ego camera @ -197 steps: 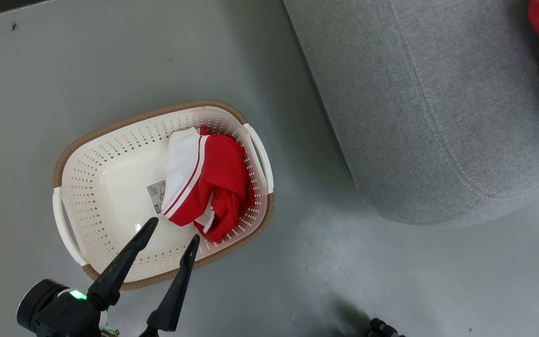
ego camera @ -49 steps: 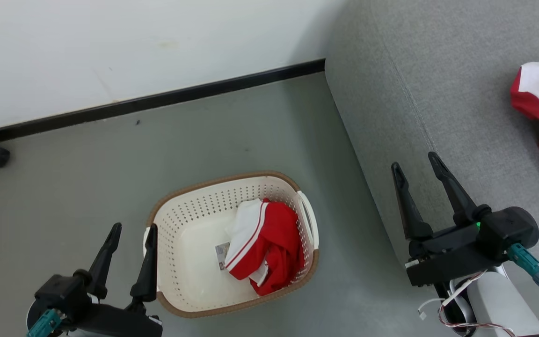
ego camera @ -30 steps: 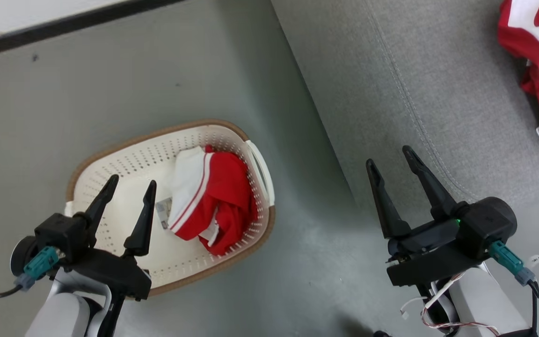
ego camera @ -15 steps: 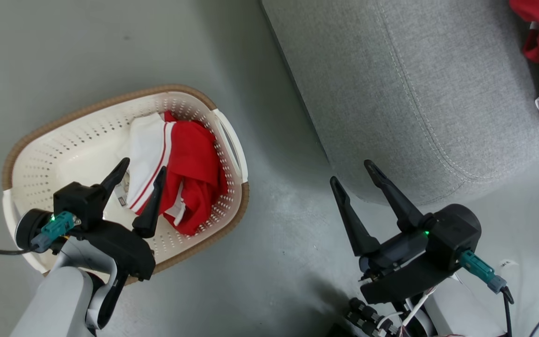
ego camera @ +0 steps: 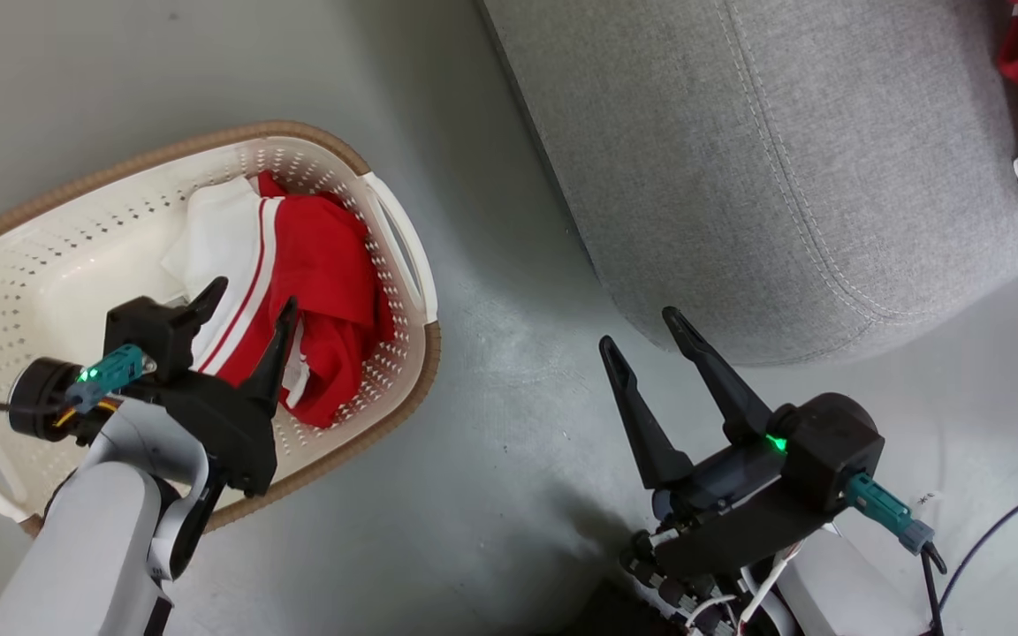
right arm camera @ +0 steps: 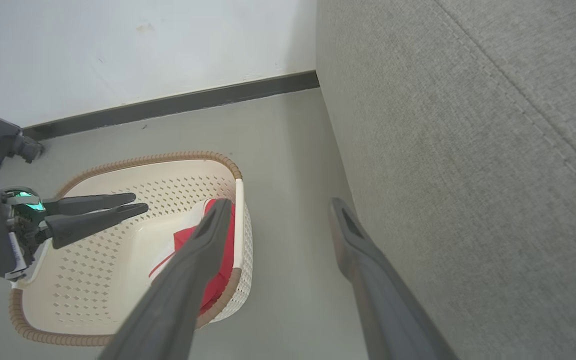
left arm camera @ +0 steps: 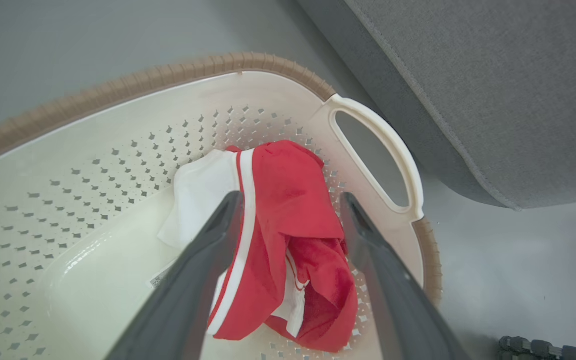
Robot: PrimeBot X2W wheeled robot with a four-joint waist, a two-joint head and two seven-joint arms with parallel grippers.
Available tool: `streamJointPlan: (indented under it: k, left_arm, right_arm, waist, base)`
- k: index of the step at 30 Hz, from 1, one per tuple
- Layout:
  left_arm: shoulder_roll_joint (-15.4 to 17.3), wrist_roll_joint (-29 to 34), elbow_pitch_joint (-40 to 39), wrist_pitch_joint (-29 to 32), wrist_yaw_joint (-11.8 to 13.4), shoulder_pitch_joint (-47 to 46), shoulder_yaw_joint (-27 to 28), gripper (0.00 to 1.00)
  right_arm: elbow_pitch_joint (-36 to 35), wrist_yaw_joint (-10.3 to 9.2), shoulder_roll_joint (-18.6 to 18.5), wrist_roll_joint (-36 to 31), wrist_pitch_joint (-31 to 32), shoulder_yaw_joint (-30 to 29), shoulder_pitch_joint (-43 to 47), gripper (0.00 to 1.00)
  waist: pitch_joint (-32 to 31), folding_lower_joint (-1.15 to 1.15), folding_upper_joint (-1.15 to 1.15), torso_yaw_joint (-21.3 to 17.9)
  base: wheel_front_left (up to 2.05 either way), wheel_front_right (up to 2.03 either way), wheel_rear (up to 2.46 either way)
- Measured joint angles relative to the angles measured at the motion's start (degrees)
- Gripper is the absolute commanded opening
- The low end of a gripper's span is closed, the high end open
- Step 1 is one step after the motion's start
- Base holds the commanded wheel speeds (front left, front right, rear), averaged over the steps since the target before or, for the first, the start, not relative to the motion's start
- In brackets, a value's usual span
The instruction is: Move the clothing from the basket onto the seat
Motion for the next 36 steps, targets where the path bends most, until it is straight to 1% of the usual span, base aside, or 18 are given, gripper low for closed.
streamJointPlan:
  k: [4,8,14,19,27,29,36]
  left_arm:
    - [-0.2,0.5,1.1,2.2,0.6,-1.3,-0.5,1.0]
    - [-0.5,0.8,2.1,3.9,2.0,-1.9,-0.5,1.0]
    - [-0.6,1.0,2.8,5.5,3.1,-2.5,-0.8,1.0]
    - [-1.6,1.4,4.0,6.5,3.1,-3.9,-1.8,1.0]
    - [-1.8,1.4,5.2,7.5,3.1,-4.5,-2.2,1.0]
    - [-1.9,1.4,5.4,7.9,3.1,-4.5,-2.3,1.0]
    - [-2.1,1.4,6.1,8.4,3.1,-6.0,-2.2,1.0]
  right_arm:
    - [0.0,-0.56,0.0,1.3,0.0,1.1,0.0,1.0]
    - [0.2,-1.23,0.0,2.3,0.0,2.3,-0.7,1.0]
    - [0.3,-2.09,0.1,3.3,0.0,3.7,-1.2,1.0]
    - [0.8,-3.01,0.1,3.7,0.0,3.7,-1.2,1.0]
    - [1.0,-3.6,0.1,3.8,0.0,3.8,-0.8,1.0]
    - [1.0,-4.03,0.1,3.8,0.0,3.7,-0.8,1.0]
    - [1.1,-4.08,0.1,3.8,0.0,2.7,-0.5,1.0]
  waist:
    - [1.0,0.0,0.0,-0.6]
    - [1.8,0.0,0.0,-1.3]
    - [2.7,0.0,0.0,-2.5]
    - [3.1,0.0,0.0,-3.0]
    - [3.5,0.0,0.0,-3.0]
    - [3.7,0.0,0.0,-3.0]
    - [4.6,0.0,0.0,-2.5]
  base:
    - [0.0,0.0,0.0]
    - [0.0,0.0,0.0]
    - [0.0,0.0,0.0]
    - [0.0,0.0,0.0]
    - [0.0,0.0,0.0]
    - [0.0,0.0,0.0]
    - [0.0,0.0,0.0]
